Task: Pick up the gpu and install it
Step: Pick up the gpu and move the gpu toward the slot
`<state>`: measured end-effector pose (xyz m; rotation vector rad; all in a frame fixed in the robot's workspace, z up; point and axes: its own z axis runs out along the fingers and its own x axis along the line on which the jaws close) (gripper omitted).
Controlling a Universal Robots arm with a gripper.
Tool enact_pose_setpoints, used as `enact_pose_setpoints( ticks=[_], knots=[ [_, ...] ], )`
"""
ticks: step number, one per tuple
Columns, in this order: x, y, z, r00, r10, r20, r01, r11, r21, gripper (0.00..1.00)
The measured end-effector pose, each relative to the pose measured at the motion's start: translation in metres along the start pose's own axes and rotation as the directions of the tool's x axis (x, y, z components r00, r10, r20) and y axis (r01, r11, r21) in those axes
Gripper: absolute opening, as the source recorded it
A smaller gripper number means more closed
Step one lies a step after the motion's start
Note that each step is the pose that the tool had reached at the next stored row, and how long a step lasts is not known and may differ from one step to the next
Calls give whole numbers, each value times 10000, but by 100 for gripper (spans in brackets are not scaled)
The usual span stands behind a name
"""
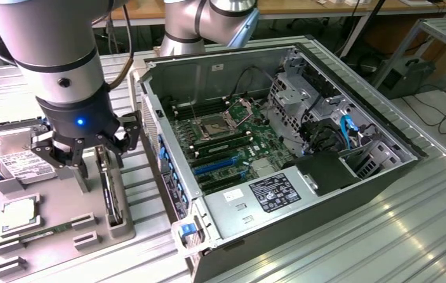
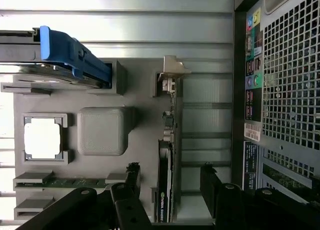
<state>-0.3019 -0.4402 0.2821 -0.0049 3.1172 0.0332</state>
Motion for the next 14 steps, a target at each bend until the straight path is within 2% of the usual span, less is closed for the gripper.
enact_pose_setpoints(
  ticks=[14],
  knots=[
    [18,-17,173,9999,-106,-2,106,9999,-3,60]
  ],
)
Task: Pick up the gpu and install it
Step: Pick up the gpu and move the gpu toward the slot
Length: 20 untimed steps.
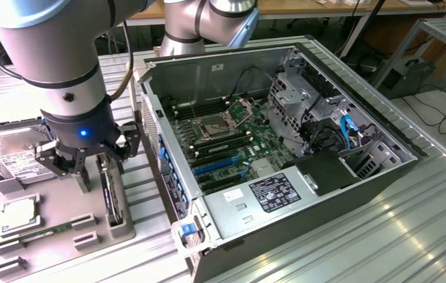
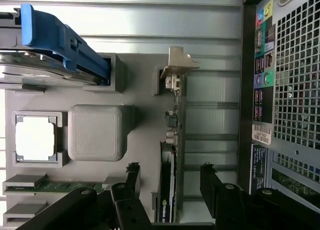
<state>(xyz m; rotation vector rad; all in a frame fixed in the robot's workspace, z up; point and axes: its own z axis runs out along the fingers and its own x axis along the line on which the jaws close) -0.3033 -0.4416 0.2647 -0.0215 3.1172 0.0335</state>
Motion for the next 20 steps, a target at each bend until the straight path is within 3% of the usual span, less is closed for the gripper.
enact_pose_setpoints(
  ticks=[17,20],
  knots=[
    [26,-52,381,10000,83,1,-83,10000,19,60],
    [26,-52,401,10000,90,-17,-90,10000,41,60]
  ],
)
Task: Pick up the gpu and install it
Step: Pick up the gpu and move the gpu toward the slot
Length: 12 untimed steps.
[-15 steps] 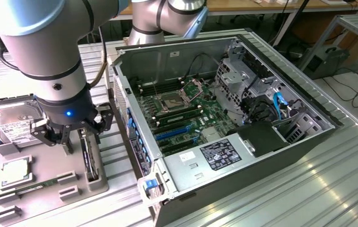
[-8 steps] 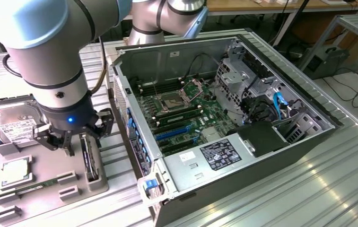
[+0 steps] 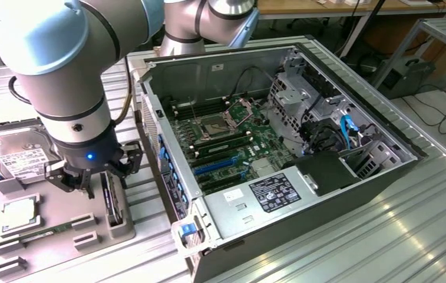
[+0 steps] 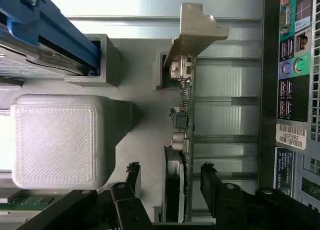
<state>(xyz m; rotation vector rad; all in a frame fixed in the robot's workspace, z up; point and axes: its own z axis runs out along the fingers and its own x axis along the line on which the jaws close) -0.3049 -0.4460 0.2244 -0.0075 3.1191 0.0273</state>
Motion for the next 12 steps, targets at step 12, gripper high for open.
enact_pose_setpoints(
  ticks=[12],
  knots=[
    [0,-40,22,9999,130,0,-130,9999,2,52]
  ],
)
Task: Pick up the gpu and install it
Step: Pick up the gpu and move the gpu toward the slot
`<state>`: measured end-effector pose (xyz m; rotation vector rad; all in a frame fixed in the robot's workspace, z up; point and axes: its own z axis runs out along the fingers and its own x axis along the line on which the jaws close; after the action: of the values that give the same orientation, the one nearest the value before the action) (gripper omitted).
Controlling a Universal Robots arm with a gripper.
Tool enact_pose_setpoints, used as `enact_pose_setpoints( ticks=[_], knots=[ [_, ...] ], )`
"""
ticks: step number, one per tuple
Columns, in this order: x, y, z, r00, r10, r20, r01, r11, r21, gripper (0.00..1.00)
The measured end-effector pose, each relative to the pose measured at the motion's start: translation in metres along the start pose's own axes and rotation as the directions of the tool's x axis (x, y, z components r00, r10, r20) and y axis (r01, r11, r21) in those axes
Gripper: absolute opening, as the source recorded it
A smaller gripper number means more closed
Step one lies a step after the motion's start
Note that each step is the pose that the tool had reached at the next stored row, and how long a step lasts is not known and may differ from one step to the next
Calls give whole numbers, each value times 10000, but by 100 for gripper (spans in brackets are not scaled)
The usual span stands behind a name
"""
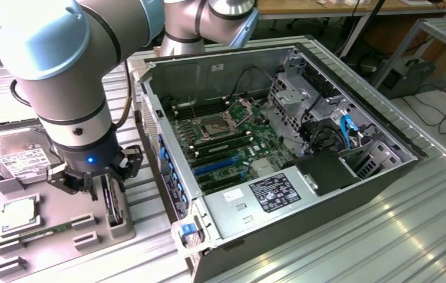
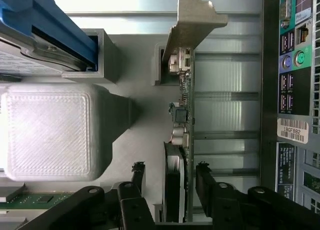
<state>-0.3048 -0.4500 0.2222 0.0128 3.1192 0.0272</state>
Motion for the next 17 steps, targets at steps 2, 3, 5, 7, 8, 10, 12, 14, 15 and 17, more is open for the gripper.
enact_pose_setpoints(
  ticks=[2,3,5,7,8,10,12,14,15,17],
  knots=[
    [0,0,0,10000,0,0,0,10000,0,46],
    [0,0,0,10000,0,-1,0,10000,0,46],
    [1,-3,1,10000,1,0,-1,10000,1,39],
    [-1,-7,2,10000,7,-1,-7,10000,1,39],
    [-1,-7,3,10000,13,-1,-13,10000,2,39],
    [-2,-7,4,10000,25,-1,-25,10000,2,39],
    [-3,-7,5,10000,35,0,-35,10000,1,39],
    [-4,-7,7,10000,45,1,-45,10000,1,39],
    [-6,-7,8,10000,52,2,-52,10000,0,39],
    [-12,-7,10,10000,67,3,-67,10000,0,39]
  ],
)
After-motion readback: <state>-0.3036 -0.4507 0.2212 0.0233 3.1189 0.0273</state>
